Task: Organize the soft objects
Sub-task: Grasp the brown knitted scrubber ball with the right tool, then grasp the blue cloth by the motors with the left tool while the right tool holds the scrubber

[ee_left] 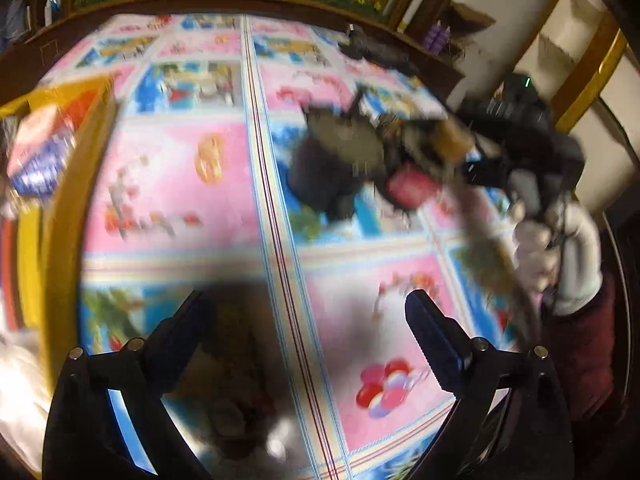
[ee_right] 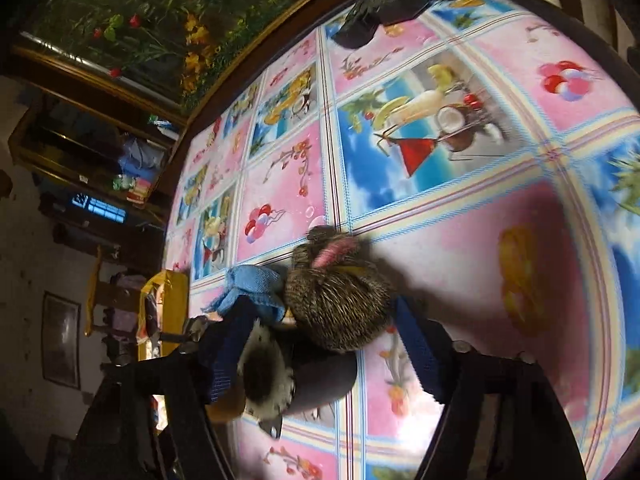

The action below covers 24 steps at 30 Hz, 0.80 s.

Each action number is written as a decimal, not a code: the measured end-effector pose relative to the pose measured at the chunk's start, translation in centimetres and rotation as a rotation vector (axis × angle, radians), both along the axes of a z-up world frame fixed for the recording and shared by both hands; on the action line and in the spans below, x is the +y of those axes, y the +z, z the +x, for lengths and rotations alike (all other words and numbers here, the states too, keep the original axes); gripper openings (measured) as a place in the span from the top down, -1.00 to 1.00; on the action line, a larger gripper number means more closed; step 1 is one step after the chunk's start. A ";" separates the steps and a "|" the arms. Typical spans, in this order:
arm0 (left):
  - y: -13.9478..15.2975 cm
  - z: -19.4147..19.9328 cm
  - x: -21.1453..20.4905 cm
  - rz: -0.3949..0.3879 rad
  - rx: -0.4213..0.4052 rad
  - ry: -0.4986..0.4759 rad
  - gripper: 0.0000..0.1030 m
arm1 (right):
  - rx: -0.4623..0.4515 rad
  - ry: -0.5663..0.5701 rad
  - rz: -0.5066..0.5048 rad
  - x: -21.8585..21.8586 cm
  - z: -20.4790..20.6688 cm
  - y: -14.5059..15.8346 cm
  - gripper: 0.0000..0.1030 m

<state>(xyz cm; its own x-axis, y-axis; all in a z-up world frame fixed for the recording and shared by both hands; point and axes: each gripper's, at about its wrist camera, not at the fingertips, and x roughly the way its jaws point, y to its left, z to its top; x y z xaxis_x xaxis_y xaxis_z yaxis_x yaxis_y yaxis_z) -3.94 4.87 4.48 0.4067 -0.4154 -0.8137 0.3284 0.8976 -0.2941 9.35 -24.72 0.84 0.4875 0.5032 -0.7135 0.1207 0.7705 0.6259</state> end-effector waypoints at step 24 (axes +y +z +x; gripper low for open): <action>-2.1 16.2 -13.4 0.334 0.259 -0.263 0.25 | -0.120 -0.118 -0.088 -3.5 0.1 -0.7 -0.03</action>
